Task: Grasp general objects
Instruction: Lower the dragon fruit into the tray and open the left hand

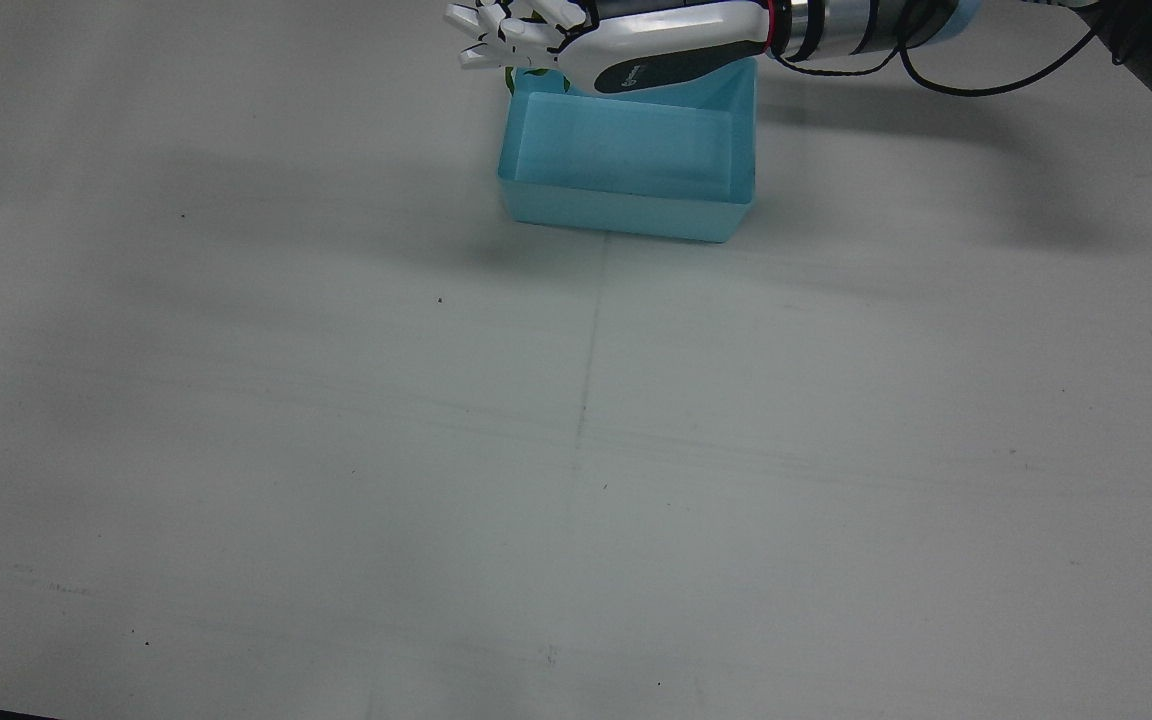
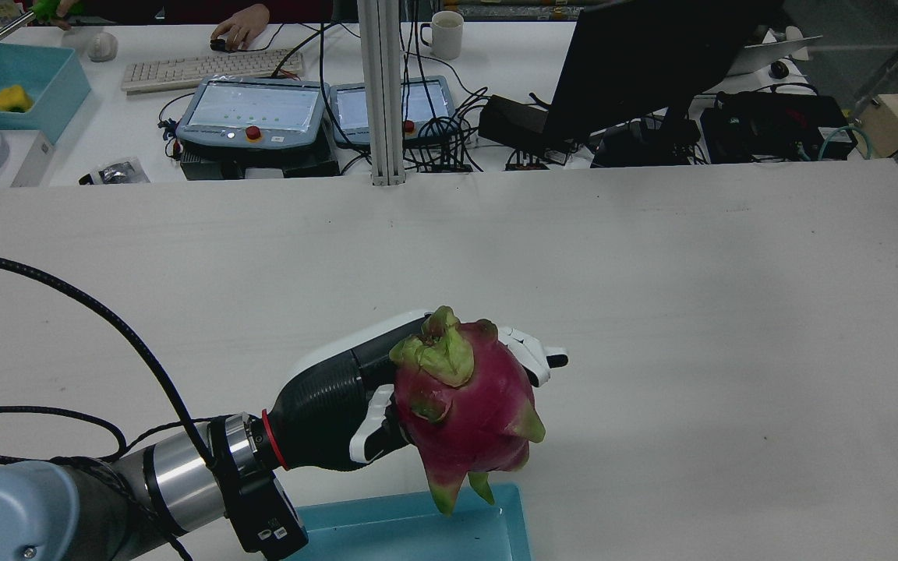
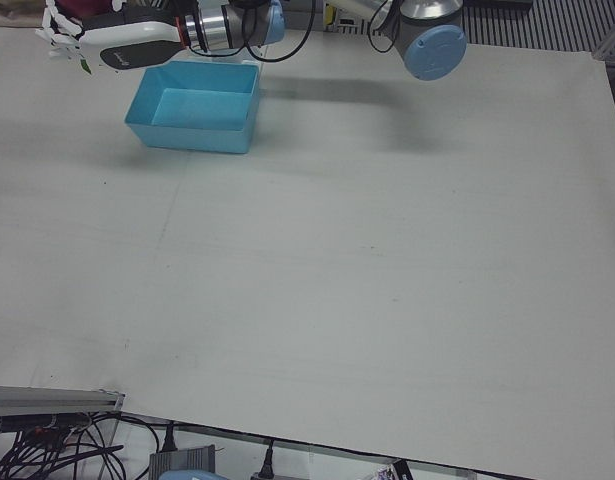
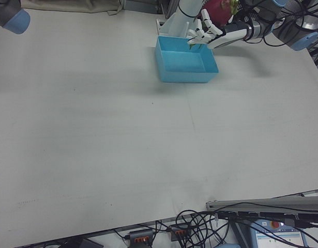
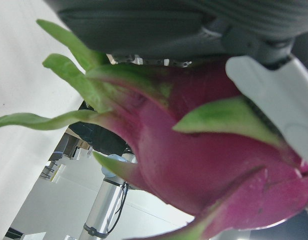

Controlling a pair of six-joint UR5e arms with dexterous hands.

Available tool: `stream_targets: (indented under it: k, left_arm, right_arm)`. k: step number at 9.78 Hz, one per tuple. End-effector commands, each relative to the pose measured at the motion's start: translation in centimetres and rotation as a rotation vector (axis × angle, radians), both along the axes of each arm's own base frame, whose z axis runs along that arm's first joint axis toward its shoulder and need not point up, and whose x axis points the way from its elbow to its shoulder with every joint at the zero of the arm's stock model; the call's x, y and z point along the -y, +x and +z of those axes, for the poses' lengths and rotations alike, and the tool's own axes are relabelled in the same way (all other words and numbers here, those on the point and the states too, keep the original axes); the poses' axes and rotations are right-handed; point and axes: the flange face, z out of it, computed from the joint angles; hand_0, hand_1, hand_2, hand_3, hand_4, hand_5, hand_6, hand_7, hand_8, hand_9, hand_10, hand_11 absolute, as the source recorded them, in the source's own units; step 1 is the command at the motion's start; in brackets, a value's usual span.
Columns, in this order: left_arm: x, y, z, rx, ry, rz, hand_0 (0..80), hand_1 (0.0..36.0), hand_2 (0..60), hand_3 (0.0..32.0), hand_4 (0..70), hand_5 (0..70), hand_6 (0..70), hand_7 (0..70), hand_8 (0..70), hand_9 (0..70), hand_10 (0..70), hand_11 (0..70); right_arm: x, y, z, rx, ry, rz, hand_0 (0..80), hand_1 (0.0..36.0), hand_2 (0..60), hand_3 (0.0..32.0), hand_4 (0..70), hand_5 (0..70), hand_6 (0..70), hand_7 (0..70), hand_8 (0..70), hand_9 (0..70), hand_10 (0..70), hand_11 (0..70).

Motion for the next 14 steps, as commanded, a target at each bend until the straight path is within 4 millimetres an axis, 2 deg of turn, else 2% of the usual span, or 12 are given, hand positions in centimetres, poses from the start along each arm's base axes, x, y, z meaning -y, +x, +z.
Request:
stream_targets:
  k: [1, 3, 4, 5, 6, 7, 9, 10, 11, 12, 13, 14]
  left_arm:
    - [-0.9, 0.7, 0.0, 0.0, 0.002, 0.02, 59.2, 1.6, 0.0, 0.0, 70.0, 60.4, 21.7, 46.8, 22.0, 16.1, 0.0, 0.0]
    - [-1.9, 1.4, -0.1, -0.01, 0.006, 0.041, 58.5, 1.6, 0.0, 0.0, 70.0, 58.9, 21.7, 46.7, 22.2, 16.5, 0.0, 0.0]
    - [-2.1, 1.5, -0.1, -0.02, 0.011, 0.046, 58.0, 4.1, 0.0, 0.0, 70.0, 51.2, 20.2, 45.0, 21.1, 14.9, 0.0, 0.0]
    - [-2.4, 1.9, 0.0, -0.037, 0.017, 0.055, 55.2, 5.2, 0.0, 0.0, 70.0, 32.3, 15.8, 40.5, 16.5, 9.0, 0.0, 0.0]
    - [-2.6, 2.1, 0.0, -0.045, 0.018, 0.061, 53.9, 5.2, 0.0, 0.0, 59.4, 12.7, 10.6, 33.5, 12.0, 5.3, 0.0, 0.0]
    - [-2.7, 2.2, 0.0, -0.046, 0.02, 0.063, 53.9, 6.2, 0.0, 0.0, 53.2, 7.5, 8.0, 30.5, 9.2, 4.7, 0.0, 0.0]
    - [-2.8, 2.3, 0.0, -0.049, 0.021, 0.065, 58.4, 14.5, 0.0, 0.0, 22.8, 7.4, 2.9, 21.7, 4.6, 2.9, 0.0, 0.0]
    - [-2.8, 2.3, 0.0, -0.049, 0.021, 0.065, 57.4, 15.7, 0.0, 0.0, 16.5, 6.3, 2.5, 23.0, 3.8, 3.2, 0.0, 0.0]
    - [-2.7, 2.3, -0.1, -0.052, 0.022, 0.063, 56.6, 16.6, 0.0, 0.0, 0.8, 3.2, 0.2, 21.3, 2.6, 2.8, 0.0, 0.0]
    - [-2.8, 2.3, 0.0, -0.052, 0.022, 0.065, 56.5, 16.7, 0.0, 2.6, 0.0, 1.2, 0.0, 17.6, 1.8, 2.1, 0.0, 0.0]
    - [-2.7, 2.4, 0.0, -0.056, 0.023, 0.065, 56.3, 17.0, 0.0, 10.6, 0.0, 0.0, 0.0, 13.0, 1.1, 1.2, 0.0, 0.0]
    - [-2.8, 2.4, 0.0, -0.056, 0.023, 0.066, 56.3, 16.8, 0.0, 15.8, 0.0, 0.0, 0.0, 11.7, 0.7, 0.9, 0.0, 0.0]
  right_arm:
    - [0.0, 0.0, 0.0, 0.0, 0.0, 0.0, 0.0, 0.0, 0.0, 0.0, 0.0, 0.0, 0.0, 0.0, 0.0, 0.0, 0.0, 0.0]
    - [0.0, 0.0, 0.0, 0.0, 0.0, 0.0, 0.0, 0.0, 0.0, 0.0, 0.0, 0.0, 0.0, 0.0, 0.0, 0.0, 0.0, 0.0]
    - [0.0, 0.0, 0.0, 0.0, 0.0, 0.0, 0.0, 0.0, 0.0, 0.0, 0.0, 0.0, 0.0, 0.0, 0.0, 0.0, 0.0, 0.0]
    - [0.0, 0.0, 0.0, 0.0, 0.0, 0.0, 0.0, 0.0, 0.0, 0.0, 0.0, 0.0, 0.0, 0.0, 0.0, 0.0, 0.0, 0.0]
    - [0.0, 0.0, 0.0, 0.0, 0.0, 0.0, 0.0, 0.0, 0.0, 0.0, 0.0, 0.0, 0.0, 0.0, 0.0, 0.0, 0.0, 0.0]
    - [0.0, 0.0, 0.0, 0.0, 0.0, 0.0, 0.0, 0.0, 0.0, 0.0, 0.0, 0.0, 0.0, 0.0, 0.0, 0.0, 0.0, 0.0]
    - [0.0, 0.0, 0.0, 0.0, 0.0, 0.0, 0.0, 0.0, 0.0, 0.0, 0.0, 0.0, 0.0, 0.0, 0.0, 0.0, 0.0, 0.0]
    - [0.0, 0.0, 0.0, 0.0, 0.0, 0.0, 0.0, 0.0, 0.0, 0.0, 0.0, 0.0, 0.0, 0.0, 0.0, 0.0, 0.0, 0.0]
    - [0.0, 0.0, 0.0, 0.0, 0.0, 0.0, 0.0, 0.0, 0.0, 0.0, 0.0, 0.0, 0.0, 0.0, 0.0, 0.0, 0.0, 0.0]
    - [0.0, 0.0, 0.0, 0.0, 0.0, 0.0, 0.0, 0.0, 0.0, 0.0, 0.0, 0.0, 0.0, 0.0, 0.0, 0.0, 0.0, 0.0]
    - [0.0, 0.0, 0.0, 0.0, 0.0, 0.0, 0.0, 0.0, 0.0, 0.0, 0.0, 0.0, 0.0, 0.0, 0.0, 0.0, 0.0, 0.0]
    - [0.0, 0.0, 0.0, 0.0, 0.0, 0.0, 0.0, 0.0, 0.0, 0.0, 0.0, 0.0, 0.0, 0.0, 0.0, 0.0, 0.0, 0.0]
